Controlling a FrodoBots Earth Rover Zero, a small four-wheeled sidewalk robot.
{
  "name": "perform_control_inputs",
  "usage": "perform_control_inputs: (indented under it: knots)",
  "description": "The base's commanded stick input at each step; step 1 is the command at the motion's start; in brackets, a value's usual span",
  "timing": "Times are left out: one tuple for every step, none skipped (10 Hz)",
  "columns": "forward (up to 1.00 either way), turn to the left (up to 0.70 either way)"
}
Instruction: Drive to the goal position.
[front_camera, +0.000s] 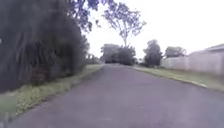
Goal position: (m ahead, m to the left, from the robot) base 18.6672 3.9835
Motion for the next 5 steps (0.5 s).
perform_control_inputs:
  knots:
    - [0.85,0.00]
    - [0.85,0.00]
    - [0.85,0.00]
    - [0.85,0.00]
    - [0.85,0.00]
